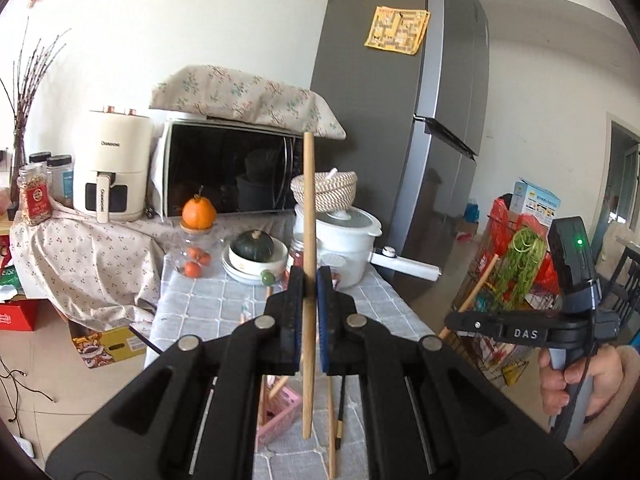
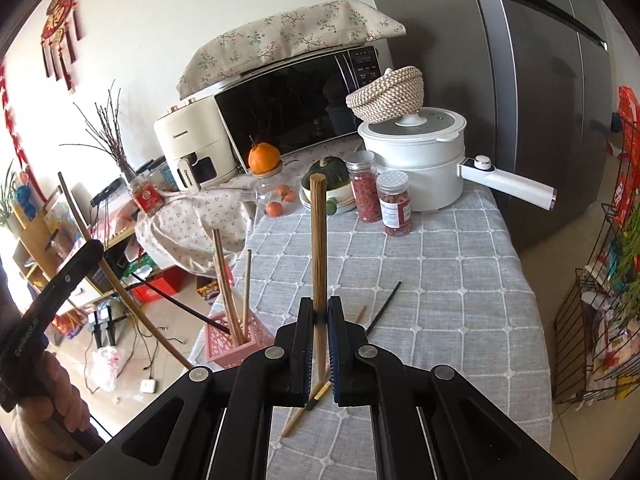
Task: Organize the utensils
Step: 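Drop black and wooden chopsticks into caddy with left tool while right tool holds its chopstick, then lower the wooden chopstick into the pink caddy and open the right tool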
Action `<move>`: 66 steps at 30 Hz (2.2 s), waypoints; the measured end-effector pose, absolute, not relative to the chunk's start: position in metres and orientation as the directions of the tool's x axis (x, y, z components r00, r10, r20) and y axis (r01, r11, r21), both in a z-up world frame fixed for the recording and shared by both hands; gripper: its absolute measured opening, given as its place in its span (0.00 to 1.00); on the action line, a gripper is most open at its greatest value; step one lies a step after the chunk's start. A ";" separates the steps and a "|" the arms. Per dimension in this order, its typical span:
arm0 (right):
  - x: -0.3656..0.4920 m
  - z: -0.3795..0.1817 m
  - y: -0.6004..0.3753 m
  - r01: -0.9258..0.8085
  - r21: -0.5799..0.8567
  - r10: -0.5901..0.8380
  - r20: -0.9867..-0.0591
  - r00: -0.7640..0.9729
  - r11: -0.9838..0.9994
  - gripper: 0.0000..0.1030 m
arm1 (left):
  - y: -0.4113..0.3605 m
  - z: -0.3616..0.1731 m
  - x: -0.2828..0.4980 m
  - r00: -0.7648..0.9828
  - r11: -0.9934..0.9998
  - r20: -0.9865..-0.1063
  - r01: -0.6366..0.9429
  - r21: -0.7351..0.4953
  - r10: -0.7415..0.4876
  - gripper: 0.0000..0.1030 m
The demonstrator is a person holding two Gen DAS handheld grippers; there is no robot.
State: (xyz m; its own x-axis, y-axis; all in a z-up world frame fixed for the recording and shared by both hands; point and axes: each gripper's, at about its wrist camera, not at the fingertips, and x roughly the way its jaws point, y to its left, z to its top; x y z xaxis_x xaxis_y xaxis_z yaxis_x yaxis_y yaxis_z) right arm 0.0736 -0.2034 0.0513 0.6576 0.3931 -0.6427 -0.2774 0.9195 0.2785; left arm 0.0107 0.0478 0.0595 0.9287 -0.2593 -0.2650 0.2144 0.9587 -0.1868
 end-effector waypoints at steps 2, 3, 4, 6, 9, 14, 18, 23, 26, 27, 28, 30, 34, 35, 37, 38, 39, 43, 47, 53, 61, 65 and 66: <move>0.075 0.049 -0.200 -0.283 0.283 0.400 -0.646 0.650 0.916 0.06 | 0.051 0.053 0.012 0.949 0.968 -0.228 0.179 -0.176 -0.217 0.07; 0.076 0.048 -0.197 -0.285 0.283 0.402 -0.649 0.647 0.916 0.06 | 0.053 0.050 0.013 0.955 0.971 -0.219 0.166 -0.174 -0.203 0.07; 0.076 0.047 -0.196 -0.287 0.283 0.403 -0.650 0.644 0.915 0.06 | 0.052 0.045 0.017 0.956 0.975 -0.223 0.154 -0.164 -0.188 0.07; 0.077 0.045 -0.193 -0.290 0.286 0.407 -0.651 0.641 0.913 0.06 | 0.050 0.037 0.025 0.959 0.984 -0.237 0.130 -0.125 -0.157 0.07; 0.076 0.045 -0.191 -0.294 0.288 0.412 -0.646 0.643 0.911 0.06 | 0.049 0.022 0.035 0.965 0.994 -0.244 0.084 -0.072 -0.099 0.07; 0.077 0.043 -0.188 -0.306 0.293 0.423 -0.639 0.643 0.906 0.06 | 0.049 0.008 0.044 0.967 0.997 -0.245 0.068 -0.031 -0.073 0.07; 0.078 0.042 -0.185 -0.317 0.302 0.438 -0.632 0.639 0.899 0.06 | 0.044 0.000 0.052 0.958 0.997 -0.278 0.077 -0.008 -0.077 0.07; 0.078 0.044 -0.180 -0.336 0.326 0.468 -0.614 0.635 0.884 0.06 | 0.048 -0.010 0.063 0.928 0.996 -0.364 0.072 -0.045 -0.084 0.10; 0.079 0.047 -0.177 -0.350 0.347 0.493 -0.594 0.636 0.870 0.06 | 0.051 -0.006 0.063 0.915 0.996 -0.397 0.051 -0.068 -0.074 0.31; 0.079 0.049 -0.175 -0.355 0.353 0.500 -0.586 0.637 0.866 0.06 | 0.052 -0.005 0.062 0.913 0.996 -0.402 0.050 -0.077 -0.077 0.33; 0.079 0.050 -0.174 -0.359 0.358 0.507 -0.579 0.639 0.862 0.06 | 0.054 -0.002 0.060 0.910 0.996 -0.408 0.045 -0.080 -0.074 0.36; 0.079 0.052 -0.171 -0.370 0.376 0.526 -0.560 0.640 0.850 0.06 | 0.055 0.000 0.059 0.899 0.996 -0.432 0.046 -0.083 -0.077 0.43; 0.080 0.058 -0.161 -0.391 0.393 0.552 -0.522 0.650 0.832 0.06 | 0.062 0.000 0.053 0.875 0.996 -0.479 0.029 -0.086 -0.067 0.57; 0.081 0.059 -0.159 -0.397 0.393 0.556 -0.514 0.653 0.830 0.06 | 0.065 -0.001 0.051 0.868 0.996 -0.493 0.025 -0.090 -0.066 0.59; 0.082 0.060 -0.153 -0.408 0.388 0.561 -0.502 0.659 0.827 0.06 | 0.069 -0.004 0.050 0.851 0.995 -0.521 0.018 -0.097 -0.066 0.63; 0.083 0.060 -0.150 -0.411 0.382 0.559 -0.498 0.663 0.828 0.06 | 0.072 -0.006 0.050 0.843 0.995 -0.534 0.014 -0.100 -0.065 0.65; 0.083 0.059 -0.147 -0.414 0.378 0.559 -0.496 0.665 0.828 0.06 | 0.074 -0.008 0.049 0.833 0.995 -0.549 0.010 -0.102 -0.065 0.65; 0.089 0.053 -0.134 -0.420 0.362 0.554 -0.510 0.659 0.832 0.06 | 0.080 -0.018 0.050 0.794 0.994 -0.605 -0.002 -0.110 -0.065 0.69; 0.095 0.041 -0.121 -0.410 0.322 0.521 -0.542 0.659 0.853 0.06 | 0.081 -0.023 0.051 0.766 0.996 -0.641 -0.020 -0.088 -0.041 0.73; 0.105 0.023 -0.112 -0.397 0.331 0.516 -0.583 0.628 0.856 0.06 | 0.078 -0.024 0.050 0.749 0.997 -0.661 -0.017 -0.079 -0.040 0.78; 0.109 0.017 -0.114 -0.410 0.391 0.567 -0.577 0.588 0.824 0.18 | 0.072 -0.023 0.047 0.741 0.998 -0.670 0.004 -0.066 -0.047 0.80; 0.103 0.029 -0.122 -0.418 0.395 0.574 -0.526 0.627 0.818 0.43 | 0.069 -0.023 0.045 0.739 0.998 -0.671 0.017 -0.068 -0.058 0.80; 0.101 0.033 -0.125 -0.423 0.395 0.577 -0.509 0.639 0.816 0.48 | 0.068 -0.023 0.045 0.737 0.997 -0.673 0.021 -0.069 -0.062 0.80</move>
